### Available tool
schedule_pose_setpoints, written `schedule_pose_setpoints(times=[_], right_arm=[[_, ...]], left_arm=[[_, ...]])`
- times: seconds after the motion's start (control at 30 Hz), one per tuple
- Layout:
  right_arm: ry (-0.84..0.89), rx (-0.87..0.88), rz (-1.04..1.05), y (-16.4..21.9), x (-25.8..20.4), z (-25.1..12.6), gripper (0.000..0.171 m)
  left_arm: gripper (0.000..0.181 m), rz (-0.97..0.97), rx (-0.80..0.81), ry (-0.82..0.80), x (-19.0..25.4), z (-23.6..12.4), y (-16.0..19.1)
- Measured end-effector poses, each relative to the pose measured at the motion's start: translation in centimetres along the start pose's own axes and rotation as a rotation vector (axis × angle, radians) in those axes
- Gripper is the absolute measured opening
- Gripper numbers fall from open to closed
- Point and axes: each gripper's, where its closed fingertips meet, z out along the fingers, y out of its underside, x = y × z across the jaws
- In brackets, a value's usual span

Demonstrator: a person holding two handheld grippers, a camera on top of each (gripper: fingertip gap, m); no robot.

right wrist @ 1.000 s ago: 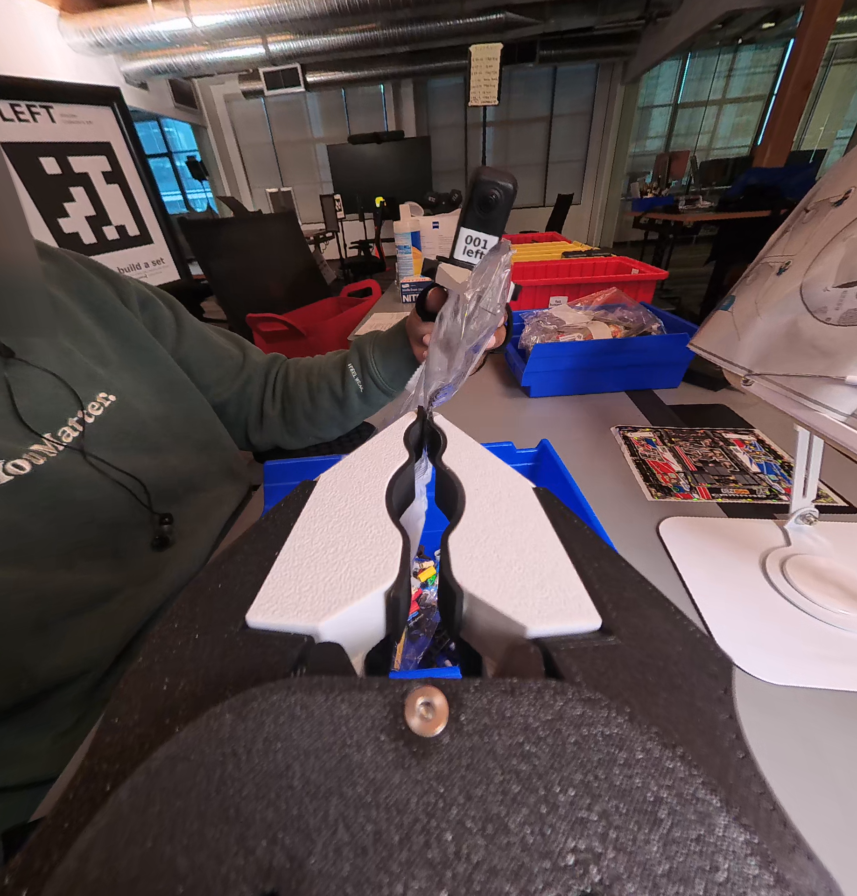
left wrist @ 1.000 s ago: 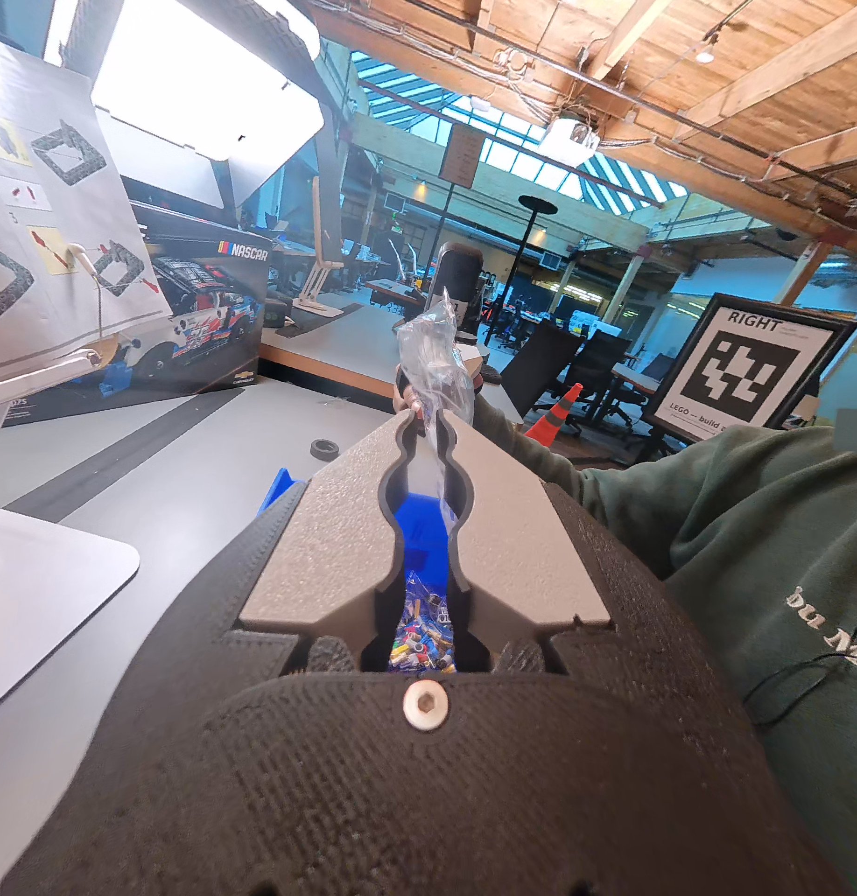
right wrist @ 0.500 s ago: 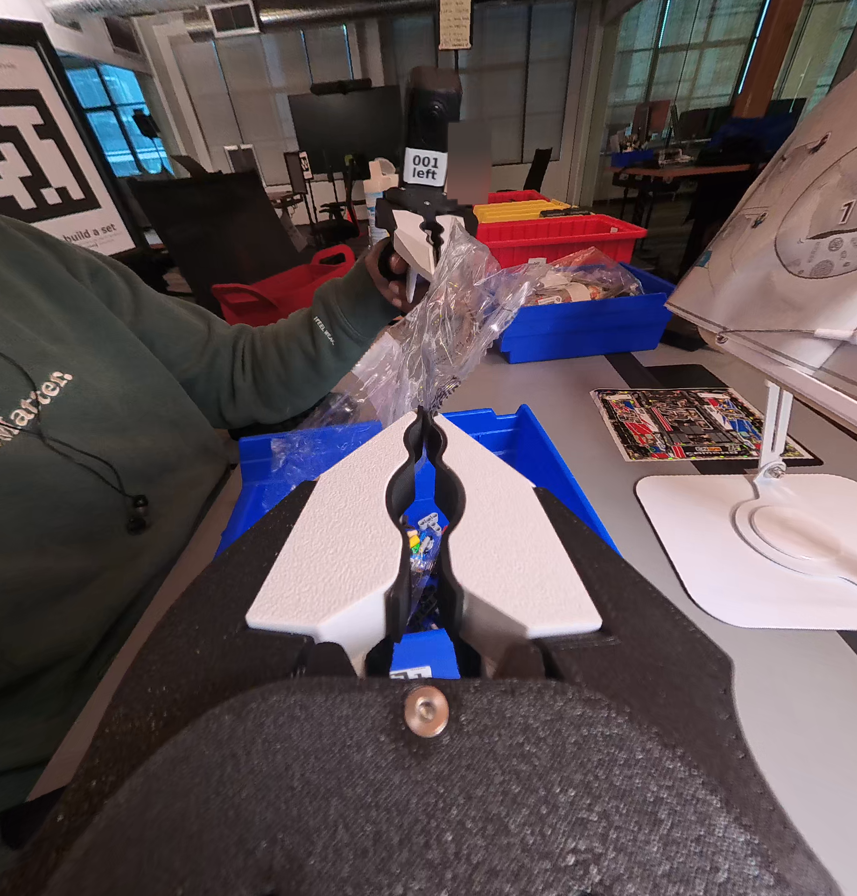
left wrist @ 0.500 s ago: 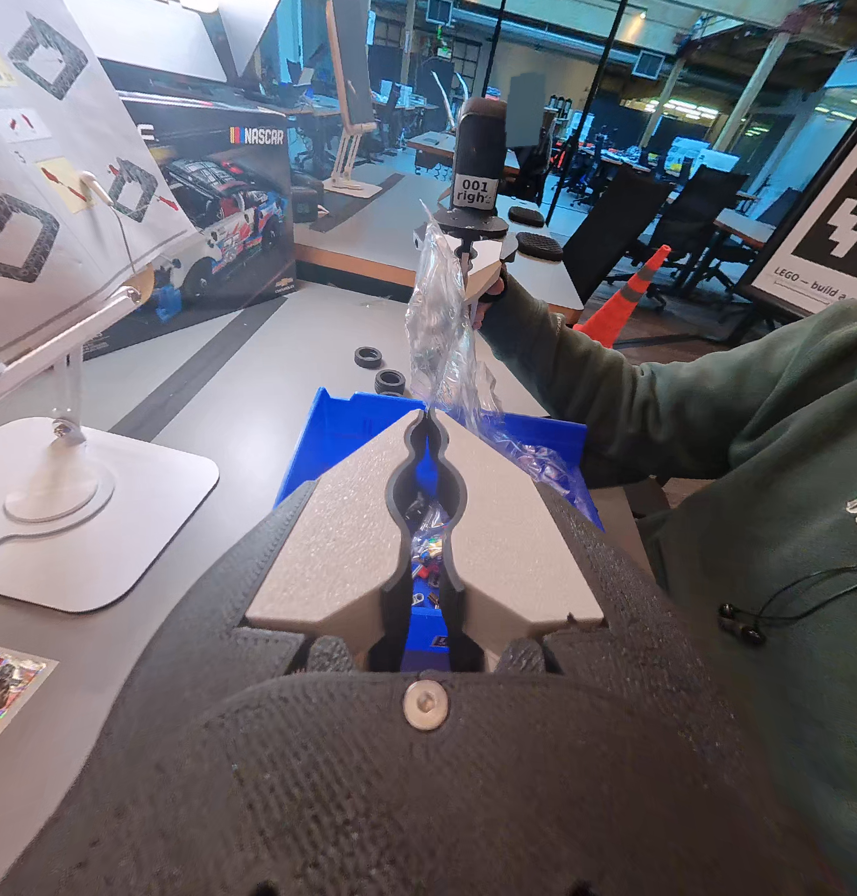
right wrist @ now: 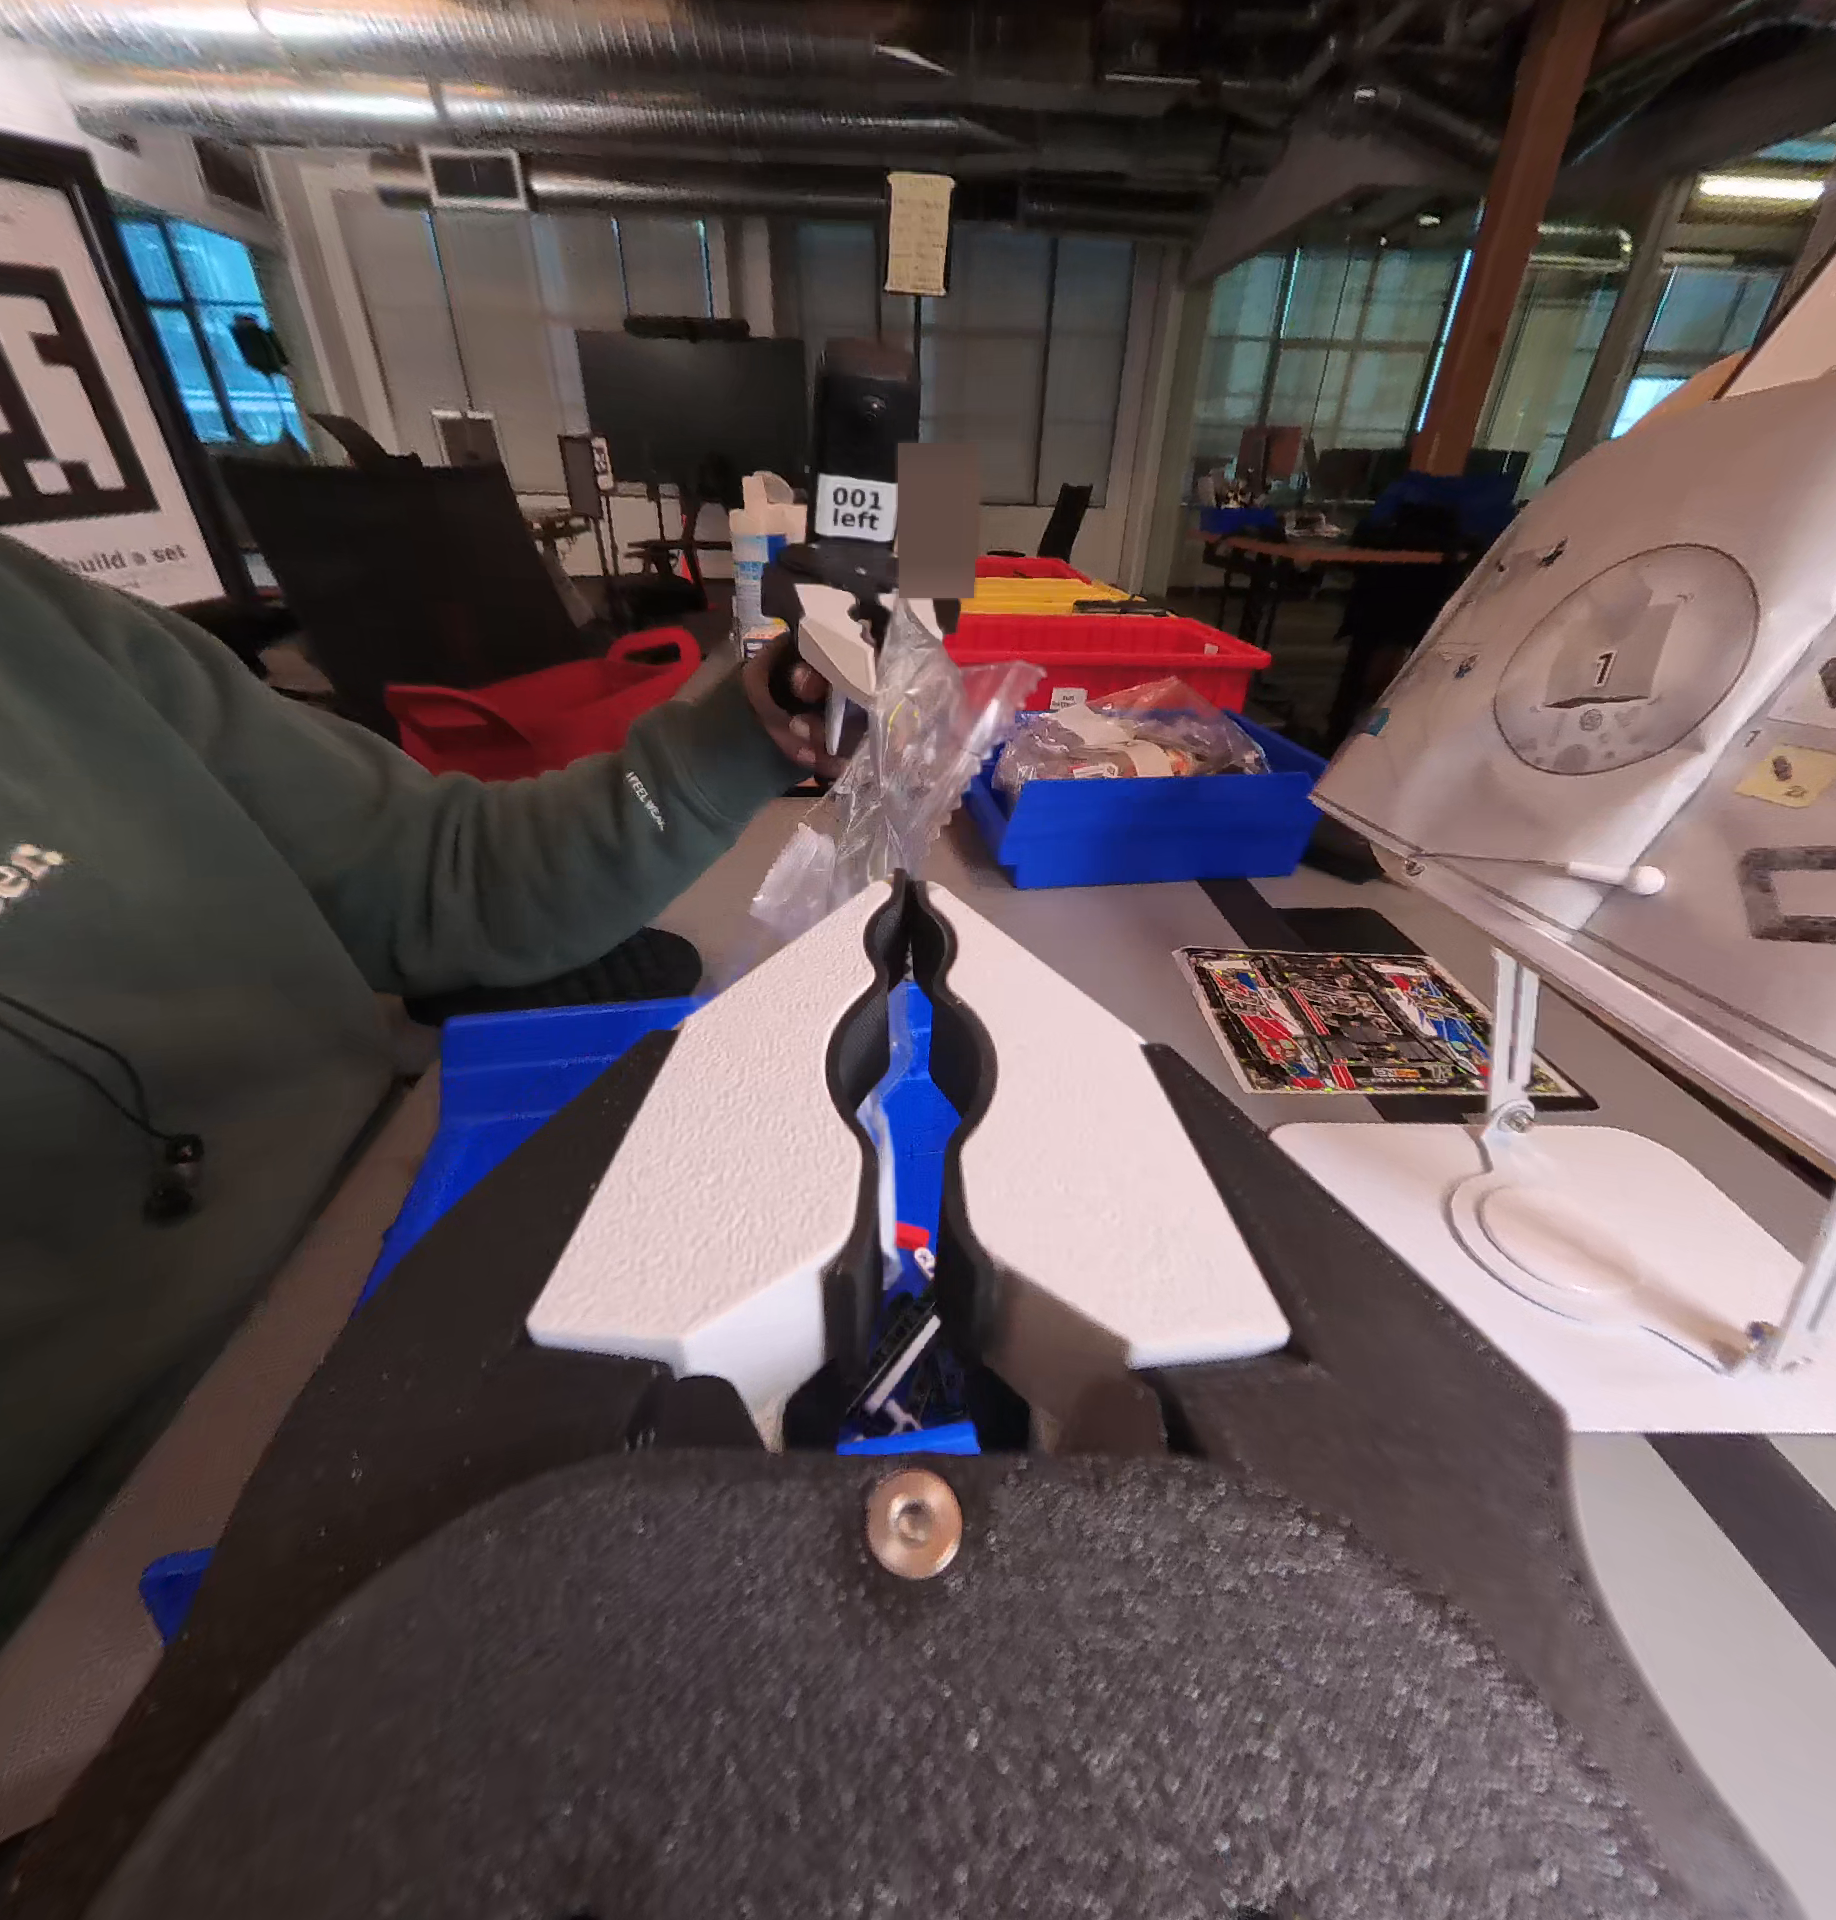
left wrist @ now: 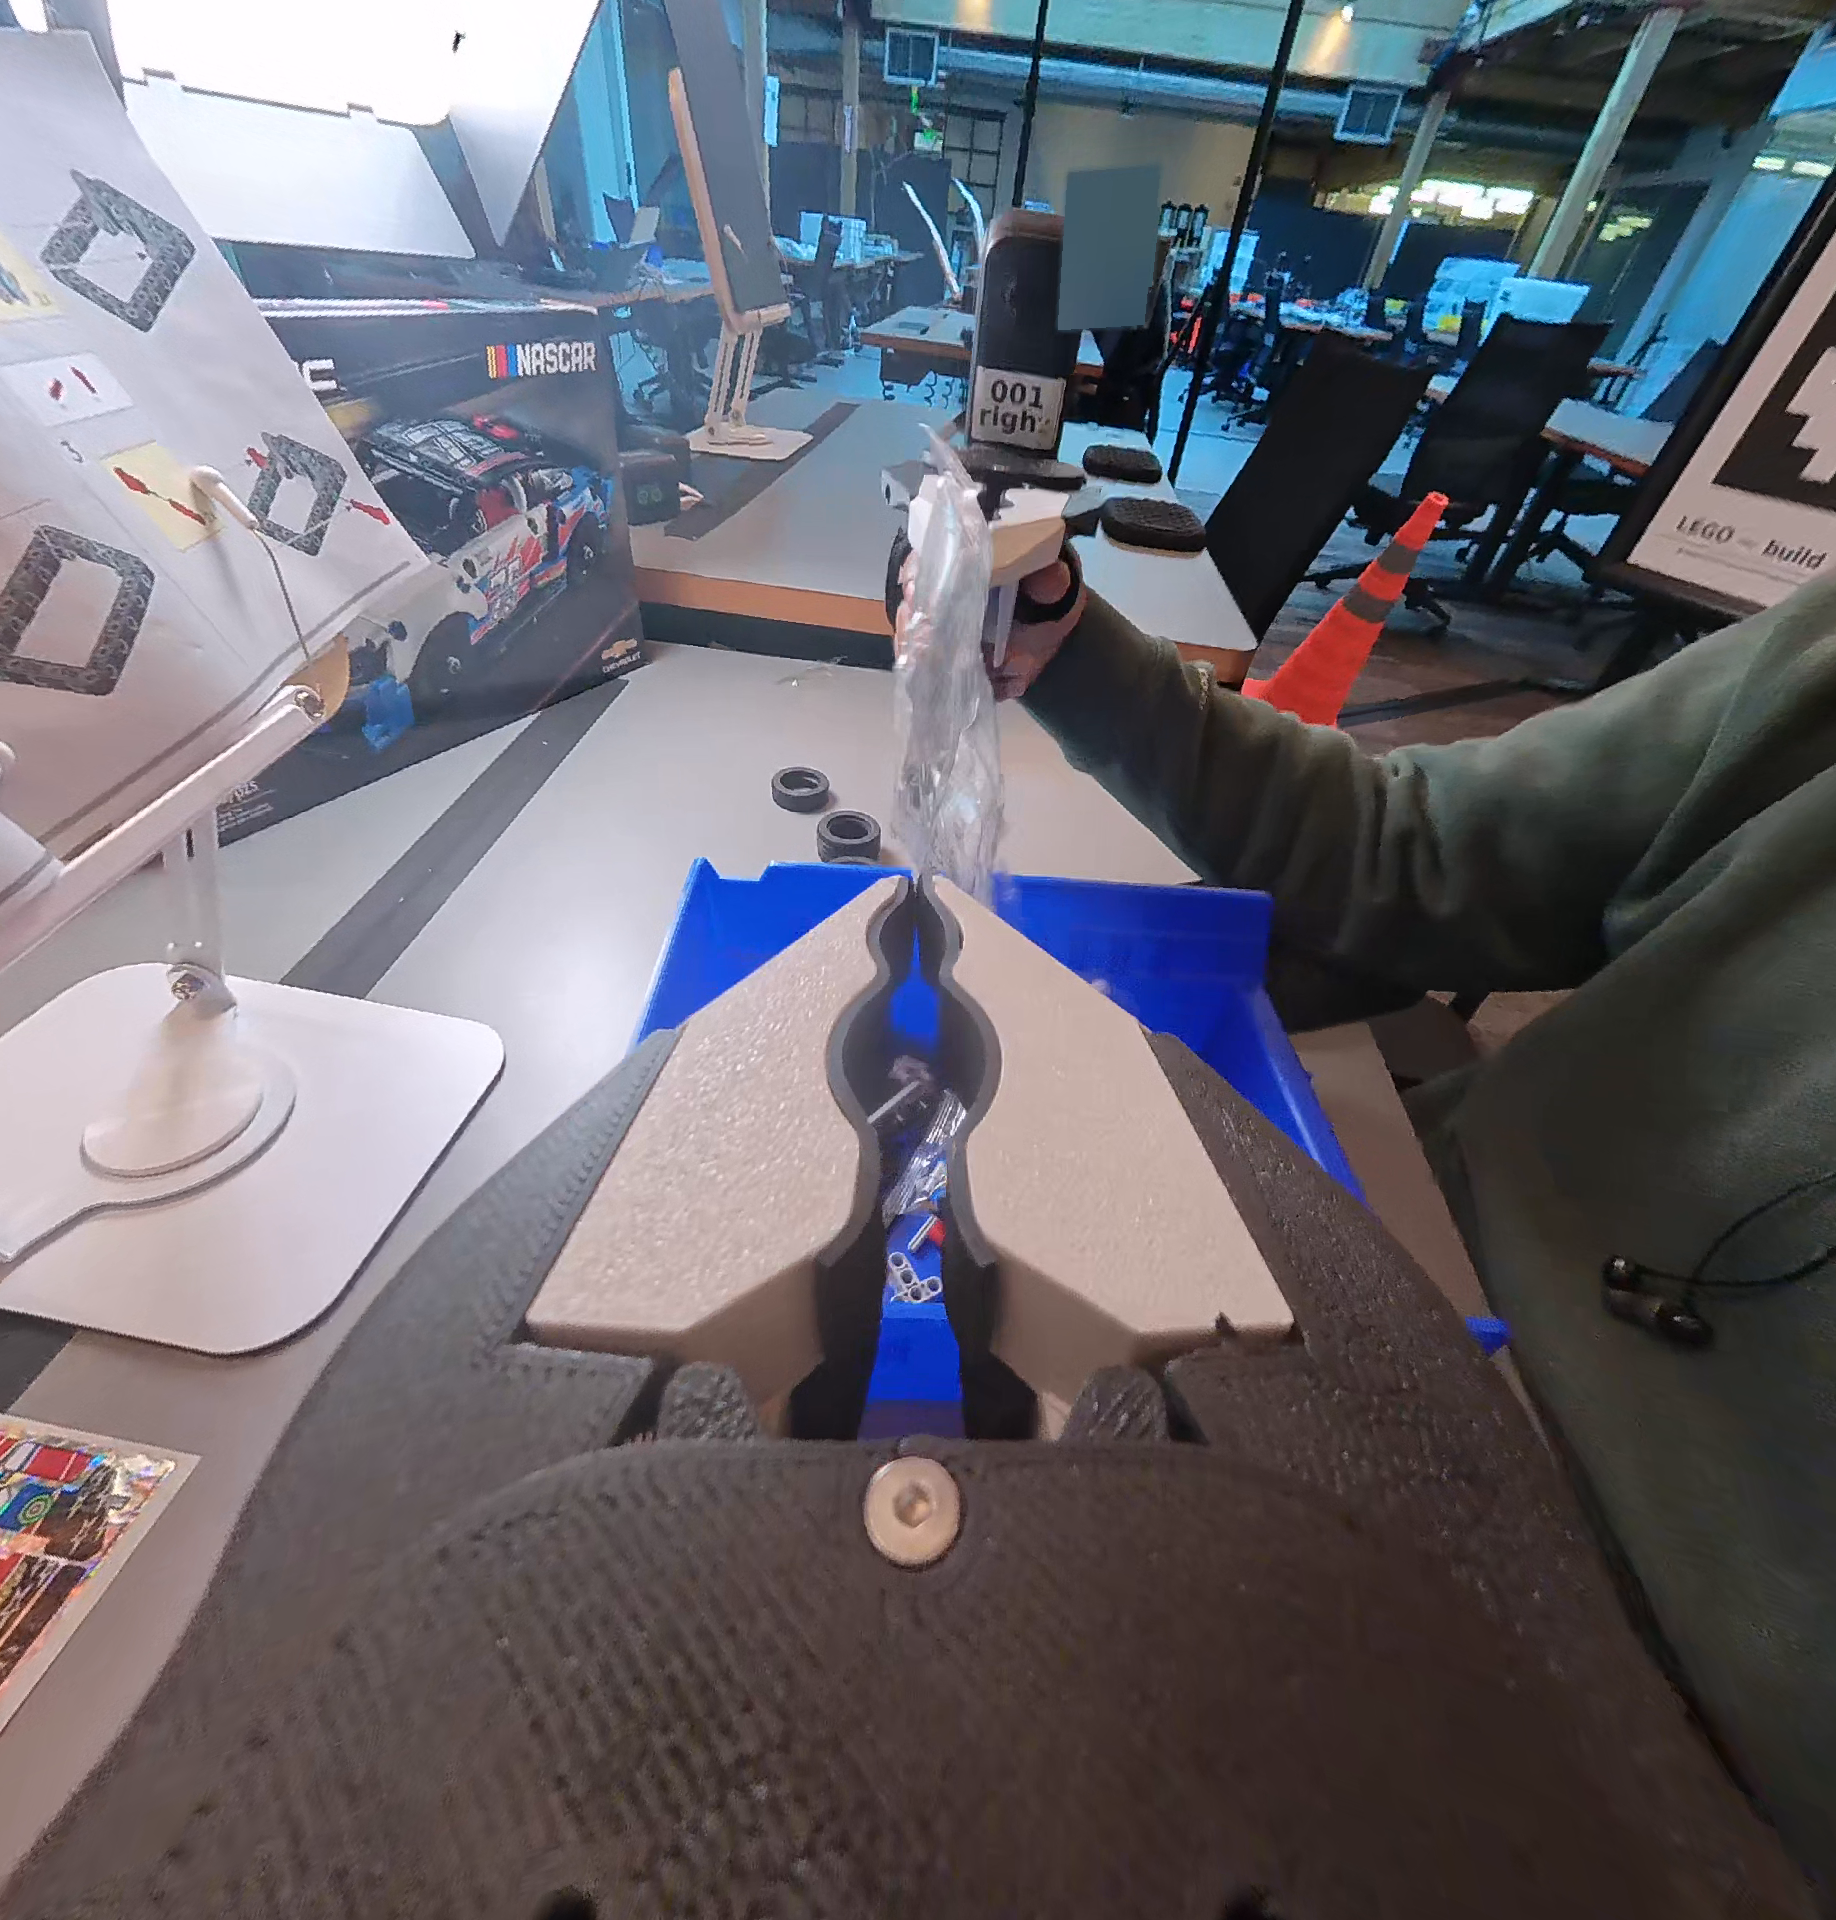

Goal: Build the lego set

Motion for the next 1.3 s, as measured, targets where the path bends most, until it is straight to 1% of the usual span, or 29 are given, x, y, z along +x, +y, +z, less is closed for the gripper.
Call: schedule_pose_setpoints(times=[0.07, 0.13, 0.2, 0.23, 0.27, 0.3, 0.37, 0.4, 0.47, 0.5, 0.6, 0.63, 0.67, 0.7, 0.73, 0.77, 0.8, 0.83, 0.87, 0.9, 0.93, 1.0, 1.07, 1.1, 1.13, 1.17, 1.2, 1.23, 1.3], right_arm=[[-0.001, 0.013, 0.039, 0.2, 0.3, -0.2, 0.000], [0.029, -0.020, 0.050, 0.7, 0.8, -0.1, 0.000], [0.075, -0.051, 0.007, 0.4, 0.9, 0.3, 0.000], [0.092, -0.023, -0.030, -0.7, 0.6, 0.4, 0.000], [0.126, 0.022, -0.088, -2.2, 0.4, 0.4, 0.000], [0.173, 0.070, -0.170, -3.9, 0.1, 0.3, 0.000], [0.235, 0.130, -0.339, -6.8, -1.3, 0.5, 0.000], [0.303, 0.148, -0.420, -7.9, -1.5, 0.5, 0.000], [0.388, 0.113, -0.535, -8.6, -1.8, 0.9, 0.000], [0.366, 0.103, -0.559, -8.5, -2.5, 1.4, 0.000], [0.198, 0.150, -0.536, -8.4, -5.2, 2.5, 0.000], [0.154, 0.150, -0.525, -8.1, -5.8, 2.8, 0.000], [0.114, 0.140, -0.516, -7.7, -6.3, 3.0, 0.000], [0.079, 0.133, -0.506, -7.4, -6.7, 3.1, 0.000], [0.073, 0.129, -0.489, -7.2, -6.6, 3.0, 0.000], [0.110, 0.128, -0.465, -7.2, -5.7, 2.6, 0.000], [0.197, 0.116, -0.414, -7.2, -3.8, 2.0, 0.000], [0.334, 0.083, -0.347, -6.9, -0.8, 0.9, 0.000], [0.499, 0.056, -0.267, -6.3, 2.5, -0.6, 0.004], [0.625, 0.063, -0.162, -5.9, 5.0, -2.3, 0.005], [0.637, 0.097, -0.039, -5.4, 6.1, -3.1, 0.012], [0.534, 0.149, 0.201, -4.5, 6.4, -2.7, 0.034], [0.401, 0.163, 0.323, -3.6, 5.7, -0.8, 0.050], [0.316, 0.184, 0.392, -3.4, 5.0, 0.6, 0.057], [0.216, 0.215, 0.472, -3.4, 4.2, 2.2, 0.065], [0.122, 0.238, 0.548, -3.3, 3.5, 3.7, 0.075], [0.088, 0.236, 0.612, -2.8, 3.4, 4.9, 0.086], [0.112, 0.222, 0.658, -1.8, 4.0, 5.8, 0.092], [0.193, 0.223, 0.765, 0.4, 6.0, 6.1, 0.086]], left_arm=[[0.000, -0.012, -0.011, 0.005, -0.4, 0.4, 0.7], [0.000, -0.043, -0.015, 0.001, -1.0, 0.5, 1.2], [0.000, -0.052, -0.009, -0.032, -1.7, 0.2, 1.3], [0.009, -0.047, 0.011, -0.067, -2.2, -0.3, 1.1], [0.022, -0.045, 0.045, -0.089, -2.5, -0.8, 0.5], [0.033, -0.051, 0.082, -0.088, -2.5, -1.4, -0.1], [0.046, -0.079, 0.144, -0.070, -2.4, -2.2, -1.1], [0.055, -0.088, 0.175, -0.057, -2.3, -2.4, -1.5], [0.068, -0.053, 0.210, -0.046, -2.0, -2.0, -1.8], [0.071, -0.005, 0.210, -0.075, -2.1, -1.5, -1.8], [0.073, 0.115, 0.176, -0.163, -2.4, 0.7, -1.4], [0.060, 0.133, 0.160, -0.170, -2.2, 1.4, -1.1], [0.042, 0.156, 0.167, -0.159, -1.7, 1.8, -1.2], [0.016, 0.185, 0.188, -0.141, -1.0, 2.0, -1.6], [0.000, 0.221, 0.207, -0.127, -0.3, 2.0, -2.0], [0.000, 0.252, 0.214, -0.143, -0.1, 1.8, -2.3], [0.000, 0.281, 0.207, -0.202, -0.6, 1.5, -2.7], [0.000, 0.324, 0.199, -0.287, -1.3, 1.0, -3.1], [0.000, 0.381, 0.194, -0.400, -2.1, 0.4, -3.6], [0.000, 0.448, 0.181, -0.549, -3.3, -0.6, -4.2], [0.000, 0.527, 0.155, -0.702, -4.4, -1.7, -4.7], [0.000, 0.722, 0.096, -0.977, -5.7, -3.9, -5.5], [0.000, 0.940, -0.013, -1.169, -6.3, -4.8, -5.5], [0.000, 1.058, -0.087, -1.235, -6.5, -4.6, -5.1], [0.000, 1.162, -0.146, -1.261, -6.6, -3.8, -4.5], [0.000, 1.230, -0.183, -1.253, -6.7, -2.6, -3.7], [0.000, 1.275, -0.209, -1.232, -6.8, -1.3, -2.8], [0.000, 1.323, -0.236, -1.208, -6.8, 0.0, -1.9], [0.000, 1.405, -0.256, -1.155, -6.4, 2.3, -0.4]])
